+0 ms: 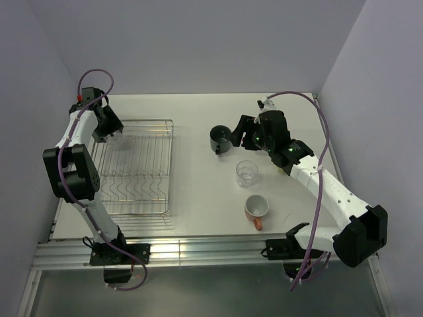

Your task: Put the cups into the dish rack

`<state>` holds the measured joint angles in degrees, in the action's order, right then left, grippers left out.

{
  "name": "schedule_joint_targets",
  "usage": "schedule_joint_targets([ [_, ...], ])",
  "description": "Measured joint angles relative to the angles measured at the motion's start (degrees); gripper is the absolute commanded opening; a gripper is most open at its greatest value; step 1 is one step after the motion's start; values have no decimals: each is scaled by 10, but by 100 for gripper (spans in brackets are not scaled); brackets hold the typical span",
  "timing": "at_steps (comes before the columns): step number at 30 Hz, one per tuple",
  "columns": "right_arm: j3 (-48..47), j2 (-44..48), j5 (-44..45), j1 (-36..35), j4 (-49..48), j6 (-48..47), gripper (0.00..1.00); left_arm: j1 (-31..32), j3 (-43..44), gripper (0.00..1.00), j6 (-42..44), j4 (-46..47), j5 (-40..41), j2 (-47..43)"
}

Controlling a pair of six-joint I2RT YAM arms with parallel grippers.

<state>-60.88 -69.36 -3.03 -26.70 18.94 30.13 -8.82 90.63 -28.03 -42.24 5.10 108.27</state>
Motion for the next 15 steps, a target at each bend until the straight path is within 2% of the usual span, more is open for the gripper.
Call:
schedule_joint_targets([
  [2, 0, 0, 0, 0, 0, 0, 69, 0, 0, 36, 0, 2, -6, 0],
  [7, 0, 0, 0, 0, 0, 0, 69, 0, 0, 33, 0, 8, -19, 0],
  [15, 0, -2, -5, 0, 0, 0, 69, 0, -3, 40, 0, 10, -29, 0],
])
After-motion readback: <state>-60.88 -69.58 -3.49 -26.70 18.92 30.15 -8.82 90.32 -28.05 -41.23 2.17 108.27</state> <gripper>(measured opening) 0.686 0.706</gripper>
